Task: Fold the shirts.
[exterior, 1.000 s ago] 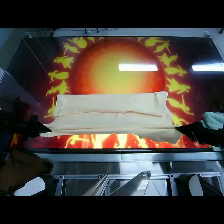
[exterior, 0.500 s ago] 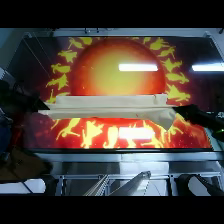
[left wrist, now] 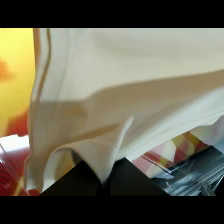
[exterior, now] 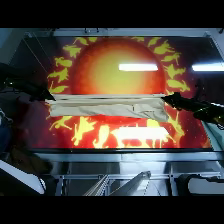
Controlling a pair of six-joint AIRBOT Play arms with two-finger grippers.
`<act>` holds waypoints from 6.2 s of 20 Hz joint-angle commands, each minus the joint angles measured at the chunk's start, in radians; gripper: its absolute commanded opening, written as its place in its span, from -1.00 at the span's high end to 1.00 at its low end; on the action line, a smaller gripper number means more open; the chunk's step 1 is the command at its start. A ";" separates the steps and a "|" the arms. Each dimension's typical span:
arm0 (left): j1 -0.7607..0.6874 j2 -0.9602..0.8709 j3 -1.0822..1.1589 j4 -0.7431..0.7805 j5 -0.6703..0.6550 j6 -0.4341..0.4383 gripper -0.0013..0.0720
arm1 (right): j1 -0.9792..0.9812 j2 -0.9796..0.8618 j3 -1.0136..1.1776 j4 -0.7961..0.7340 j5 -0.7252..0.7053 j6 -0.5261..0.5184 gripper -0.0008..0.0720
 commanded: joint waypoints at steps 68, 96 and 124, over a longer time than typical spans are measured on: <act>-0.232 0.630 -0.575 -0.214 -0.146 0.057 0.91 | 0.993 -0.426 0.840 -0.108 -0.158 0.520 -0.53; -0.203 0.785 -0.712 -0.213 -0.103 0.087 0.91 | 0.526 -0.348 0.409 0.080 0.224 0.444 0.93; -0.208 0.605 -0.712 -0.215 -0.153 0.150 0.91 | -0.942 0.534 0.079 -1.482 0.403 1.124 -0.94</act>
